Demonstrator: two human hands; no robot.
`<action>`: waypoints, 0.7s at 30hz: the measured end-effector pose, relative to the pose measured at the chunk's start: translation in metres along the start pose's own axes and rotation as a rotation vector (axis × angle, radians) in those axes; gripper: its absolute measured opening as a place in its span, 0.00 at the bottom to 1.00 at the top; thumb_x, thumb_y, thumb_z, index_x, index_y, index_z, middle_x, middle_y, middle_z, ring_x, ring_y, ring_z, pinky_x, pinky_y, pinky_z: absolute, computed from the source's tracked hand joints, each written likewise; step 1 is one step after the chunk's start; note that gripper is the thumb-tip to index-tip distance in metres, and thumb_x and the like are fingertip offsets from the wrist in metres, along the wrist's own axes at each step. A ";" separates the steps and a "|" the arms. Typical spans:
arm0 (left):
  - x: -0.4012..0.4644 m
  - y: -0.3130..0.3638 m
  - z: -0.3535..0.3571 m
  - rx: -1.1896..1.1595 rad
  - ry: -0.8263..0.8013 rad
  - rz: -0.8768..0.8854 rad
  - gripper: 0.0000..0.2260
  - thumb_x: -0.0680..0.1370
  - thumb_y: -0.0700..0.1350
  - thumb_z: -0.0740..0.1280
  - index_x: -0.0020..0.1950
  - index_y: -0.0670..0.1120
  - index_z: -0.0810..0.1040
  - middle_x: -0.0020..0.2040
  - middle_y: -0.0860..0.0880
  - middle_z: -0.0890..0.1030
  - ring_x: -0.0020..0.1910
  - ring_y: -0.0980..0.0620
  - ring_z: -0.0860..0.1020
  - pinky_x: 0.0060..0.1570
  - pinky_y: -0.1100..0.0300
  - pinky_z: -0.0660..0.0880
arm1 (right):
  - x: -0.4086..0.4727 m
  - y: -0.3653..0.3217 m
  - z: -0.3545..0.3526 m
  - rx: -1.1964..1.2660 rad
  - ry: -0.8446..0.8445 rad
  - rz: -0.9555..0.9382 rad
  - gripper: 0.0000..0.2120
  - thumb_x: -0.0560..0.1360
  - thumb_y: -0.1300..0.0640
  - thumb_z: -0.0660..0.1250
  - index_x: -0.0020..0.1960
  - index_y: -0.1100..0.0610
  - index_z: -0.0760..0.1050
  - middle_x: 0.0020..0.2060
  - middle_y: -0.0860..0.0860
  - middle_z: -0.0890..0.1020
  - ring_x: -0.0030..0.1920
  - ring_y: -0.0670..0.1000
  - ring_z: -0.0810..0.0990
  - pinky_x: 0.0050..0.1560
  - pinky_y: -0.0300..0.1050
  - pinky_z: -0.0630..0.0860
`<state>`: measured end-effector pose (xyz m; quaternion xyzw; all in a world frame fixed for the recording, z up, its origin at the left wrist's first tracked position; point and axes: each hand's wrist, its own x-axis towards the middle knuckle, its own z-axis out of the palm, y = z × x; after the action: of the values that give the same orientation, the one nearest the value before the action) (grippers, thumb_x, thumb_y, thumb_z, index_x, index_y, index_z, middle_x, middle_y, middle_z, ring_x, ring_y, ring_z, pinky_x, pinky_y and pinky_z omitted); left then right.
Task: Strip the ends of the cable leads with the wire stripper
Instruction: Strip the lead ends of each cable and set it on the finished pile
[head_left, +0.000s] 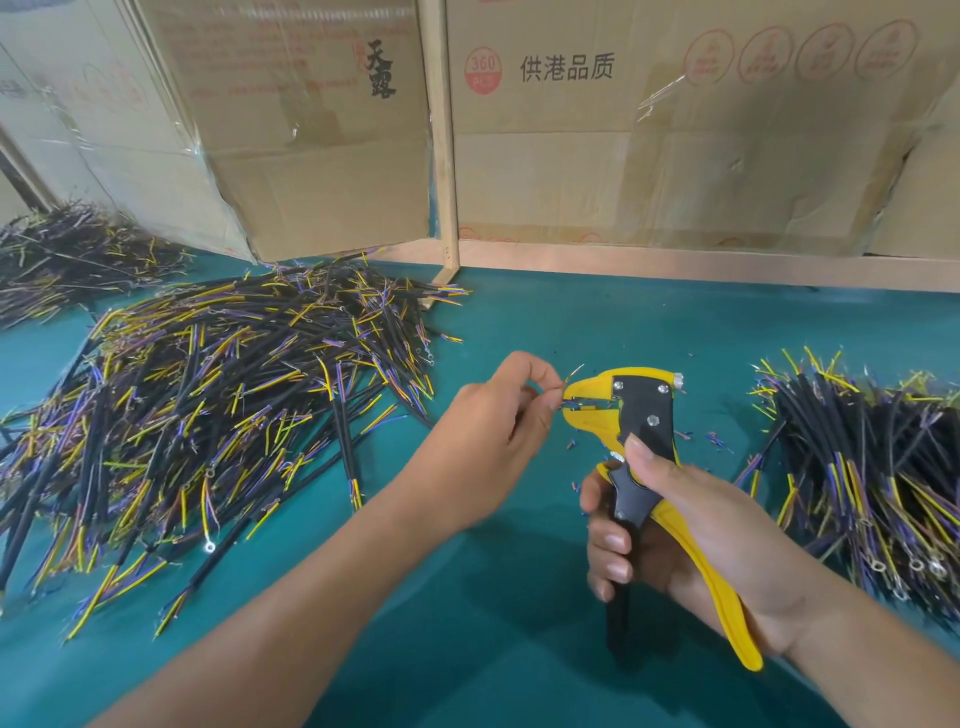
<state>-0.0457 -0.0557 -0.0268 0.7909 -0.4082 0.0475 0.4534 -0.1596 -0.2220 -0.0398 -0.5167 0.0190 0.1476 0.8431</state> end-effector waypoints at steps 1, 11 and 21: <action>0.000 0.000 0.000 0.001 0.000 0.002 0.04 0.84 0.45 0.60 0.50 0.53 0.68 0.30 0.44 0.75 0.26 0.49 0.66 0.27 0.56 0.64 | 0.000 0.000 0.000 0.003 0.002 0.000 0.25 0.73 0.39 0.72 0.47 0.64 0.78 0.32 0.57 0.69 0.32 0.57 0.70 0.37 0.54 0.75; -0.002 0.003 0.004 -0.096 0.012 -0.014 0.05 0.85 0.46 0.59 0.49 0.53 0.69 0.31 0.46 0.74 0.29 0.45 0.68 0.30 0.50 0.67 | -0.001 0.001 0.004 0.050 0.039 -0.015 0.24 0.71 0.41 0.72 0.45 0.64 0.79 0.31 0.57 0.68 0.30 0.57 0.68 0.35 0.53 0.74; -0.001 0.001 0.009 -0.347 -0.030 -0.104 0.04 0.82 0.52 0.57 0.48 0.55 0.69 0.29 0.55 0.71 0.23 0.57 0.62 0.25 0.67 0.60 | 0.002 0.005 0.004 0.111 -0.001 -0.033 0.24 0.72 0.41 0.72 0.46 0.64 0.78 0.31 0.56 0.67 0.29 0.56 0.69 0.36 0.54 0.74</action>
<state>-0.0496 -0.0622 -0.0319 0.7215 -0.3757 -0.0590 0.5786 -0.1600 -0.2160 -0.0431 -0.4692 0.0179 0.1326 0.8729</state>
